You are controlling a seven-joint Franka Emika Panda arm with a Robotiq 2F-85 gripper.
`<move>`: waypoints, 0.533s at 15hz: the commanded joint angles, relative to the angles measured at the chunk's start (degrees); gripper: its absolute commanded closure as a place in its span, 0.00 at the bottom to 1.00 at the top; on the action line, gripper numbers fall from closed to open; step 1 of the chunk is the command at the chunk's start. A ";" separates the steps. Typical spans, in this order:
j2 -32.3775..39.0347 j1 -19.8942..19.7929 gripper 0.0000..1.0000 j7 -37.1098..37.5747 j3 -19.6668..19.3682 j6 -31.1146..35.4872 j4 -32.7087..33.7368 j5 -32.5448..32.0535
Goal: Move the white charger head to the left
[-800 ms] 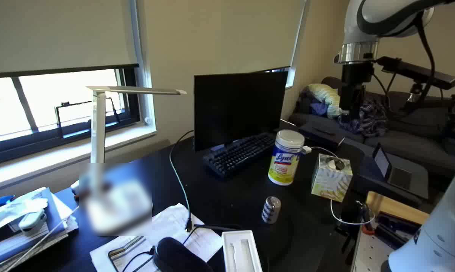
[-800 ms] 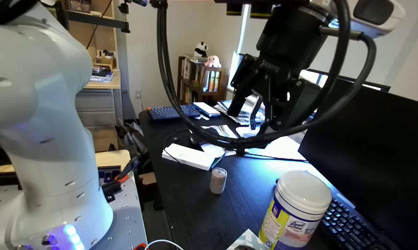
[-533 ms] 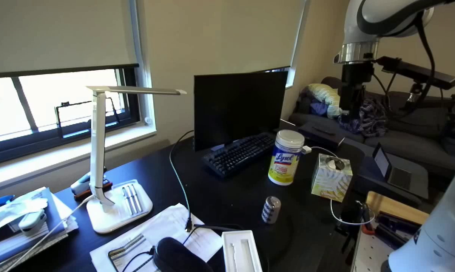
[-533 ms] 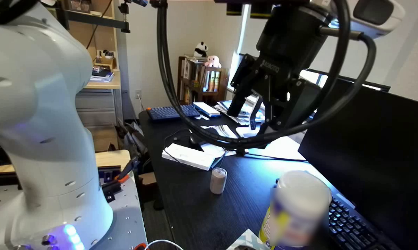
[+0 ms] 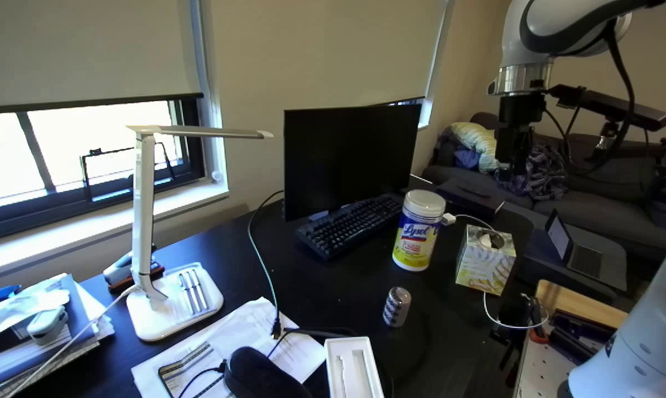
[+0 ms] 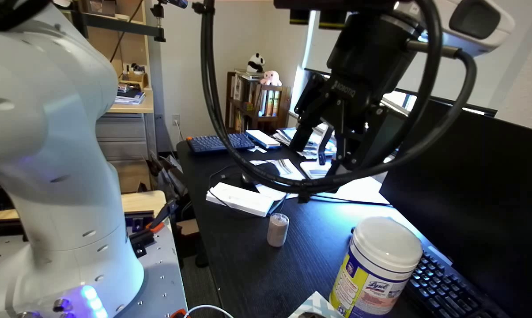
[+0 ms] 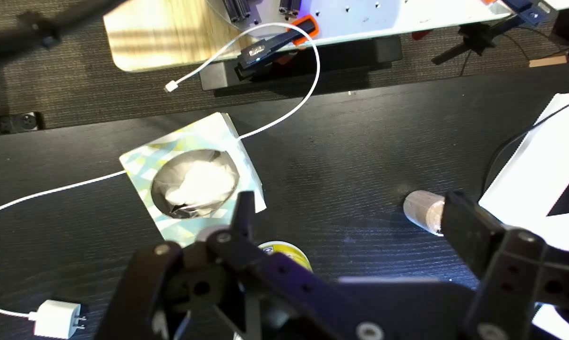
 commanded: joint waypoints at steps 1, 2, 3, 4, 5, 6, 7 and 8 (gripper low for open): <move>5.17 -2.22 0.00 3.95 -0.69 1.20 2.58 1.85; 6.80 -3.05 0.00 5.42 -1.44 1.29 3.50 2.36; 8.02 -3.86 0.00 6.70 -2.13 1.32 4.23 2.88; 9.56 -4.84 0.00 6.34 -3.75 0.65 5.59 3.65; 10.30 -5.61 0.00 6.55 -4.81 0.07 6.36 4.91; 11.59 -6.32 0.00 5.88 -6.28 -0.50 7.99 6.71; 12.21 -7.12 0.00 6.16 -7.25 -0.97 8.88 8.42; 13.68 -6.97 0.00 3.68 -8.88 -2.83 10.89 11.74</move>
